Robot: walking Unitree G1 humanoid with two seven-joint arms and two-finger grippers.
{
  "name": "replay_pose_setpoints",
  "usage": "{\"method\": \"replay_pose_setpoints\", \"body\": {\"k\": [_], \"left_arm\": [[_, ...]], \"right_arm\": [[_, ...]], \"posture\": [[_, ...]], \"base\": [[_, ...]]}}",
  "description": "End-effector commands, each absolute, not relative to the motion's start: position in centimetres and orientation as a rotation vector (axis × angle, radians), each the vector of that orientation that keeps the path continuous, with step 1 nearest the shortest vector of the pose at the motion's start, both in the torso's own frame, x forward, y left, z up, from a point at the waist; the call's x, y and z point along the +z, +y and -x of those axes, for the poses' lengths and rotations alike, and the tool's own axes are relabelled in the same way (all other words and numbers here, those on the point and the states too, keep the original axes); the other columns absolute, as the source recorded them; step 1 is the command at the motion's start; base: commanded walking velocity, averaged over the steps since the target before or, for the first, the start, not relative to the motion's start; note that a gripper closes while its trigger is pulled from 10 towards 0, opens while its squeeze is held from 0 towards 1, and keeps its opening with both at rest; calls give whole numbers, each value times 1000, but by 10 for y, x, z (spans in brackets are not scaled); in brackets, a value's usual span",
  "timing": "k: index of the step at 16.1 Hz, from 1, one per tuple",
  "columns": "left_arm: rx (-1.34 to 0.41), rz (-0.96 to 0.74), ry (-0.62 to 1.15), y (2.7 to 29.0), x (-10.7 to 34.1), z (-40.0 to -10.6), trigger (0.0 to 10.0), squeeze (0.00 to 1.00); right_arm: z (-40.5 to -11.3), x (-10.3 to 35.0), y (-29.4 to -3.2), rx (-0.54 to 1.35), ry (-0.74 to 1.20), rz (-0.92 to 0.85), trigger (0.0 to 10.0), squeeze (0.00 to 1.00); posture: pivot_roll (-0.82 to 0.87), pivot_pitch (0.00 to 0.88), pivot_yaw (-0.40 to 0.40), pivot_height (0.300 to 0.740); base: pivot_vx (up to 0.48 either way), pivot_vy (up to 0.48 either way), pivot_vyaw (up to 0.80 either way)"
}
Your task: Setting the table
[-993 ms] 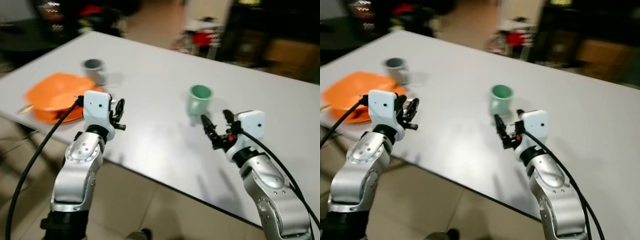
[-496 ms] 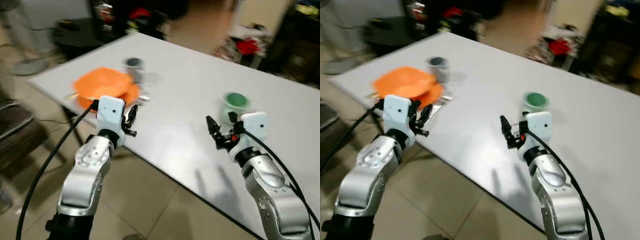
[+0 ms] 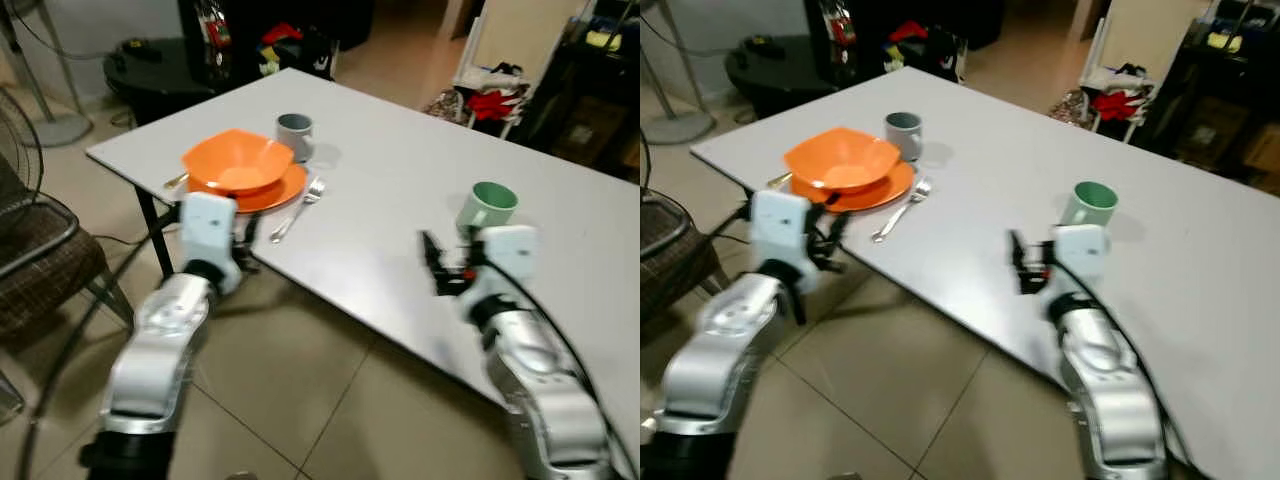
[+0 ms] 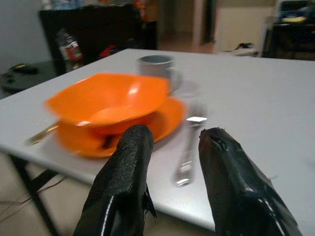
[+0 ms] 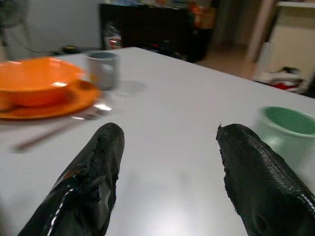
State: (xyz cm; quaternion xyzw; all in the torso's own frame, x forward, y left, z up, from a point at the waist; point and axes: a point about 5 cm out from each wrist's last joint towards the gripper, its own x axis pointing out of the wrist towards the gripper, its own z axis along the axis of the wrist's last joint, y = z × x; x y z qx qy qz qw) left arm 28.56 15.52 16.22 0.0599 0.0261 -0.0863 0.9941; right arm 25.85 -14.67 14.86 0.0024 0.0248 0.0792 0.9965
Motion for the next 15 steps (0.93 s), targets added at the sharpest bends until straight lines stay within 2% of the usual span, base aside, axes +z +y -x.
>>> {"method": "replay_pose_setpoints", "body": {"k": [1,9,15], "left_arm": [[-183,-115,50,150,163,-285,10000,0],[-178,-125,35,152,168,-289,10000,0],[-187,-162,41,161,172,-290,10000,0]], "right_arm": [[-259,150,-154,157,53,1,10000,0],[-262,151,-149,195,43,10,10000,0],[-260,145,-143,196,47,-20,10000,0]], "posture": [[40,0,-61,740],[48,0,-60,740],[69,0,-20,740]], "base": [[0,390,0],[0,392,0],[0,391,0]]}}
